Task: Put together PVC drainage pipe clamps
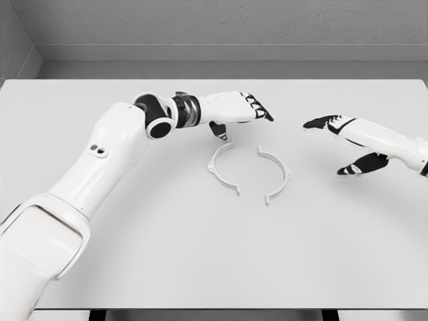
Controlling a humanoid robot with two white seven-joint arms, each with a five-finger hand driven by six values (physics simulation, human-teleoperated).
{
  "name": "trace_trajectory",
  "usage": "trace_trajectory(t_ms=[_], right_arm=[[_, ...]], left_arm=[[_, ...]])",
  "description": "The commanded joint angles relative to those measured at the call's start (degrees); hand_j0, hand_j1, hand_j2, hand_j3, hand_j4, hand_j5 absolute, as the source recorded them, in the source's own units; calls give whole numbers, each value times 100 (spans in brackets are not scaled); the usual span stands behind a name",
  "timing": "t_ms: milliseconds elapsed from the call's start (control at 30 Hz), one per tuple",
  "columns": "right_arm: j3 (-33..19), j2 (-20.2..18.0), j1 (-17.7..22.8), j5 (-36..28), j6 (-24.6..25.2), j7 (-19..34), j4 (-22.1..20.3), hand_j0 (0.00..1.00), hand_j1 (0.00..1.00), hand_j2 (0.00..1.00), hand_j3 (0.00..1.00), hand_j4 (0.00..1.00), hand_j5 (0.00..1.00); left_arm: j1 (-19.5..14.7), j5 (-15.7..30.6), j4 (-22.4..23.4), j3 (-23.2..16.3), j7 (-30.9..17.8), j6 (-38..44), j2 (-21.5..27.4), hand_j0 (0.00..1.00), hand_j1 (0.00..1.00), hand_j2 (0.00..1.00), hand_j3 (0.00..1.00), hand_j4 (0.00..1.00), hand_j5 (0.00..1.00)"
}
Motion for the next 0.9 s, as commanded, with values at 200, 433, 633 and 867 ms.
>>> trace_trajectory(t_ms=[200, 433, 633, 867], right_arm=[[-153, 30, 17, -38, 16, -2, 11, 100, 100, 100, 100, 100, 100], [-135, 66, 0, -38, 16, -2, 11, 100, 100, 100, 100, 100, 100], [-135, 66, 0, -38, 16, -2, 11, 100, 100, 100, 100, 100, 100], [-144, 39, 0, -38, 16, -2, 11, 100, 100, 100, 100, 100, 100]], left_arm=[[9, -123, 0, -76, 5, 11, -45, 96, 96, 96, 96, 96, 96], [26, -115, -17, -85, 5, 11, -1, 96, 96, 96, 96, 96, 96], [53, -79, -166, -85, 5, 11, 78, 96, 96, 96, 96, 96, 96], [88, -71, -184, -85, 5, 11, 78, 96, 96, 96, 96, 96, 96]])
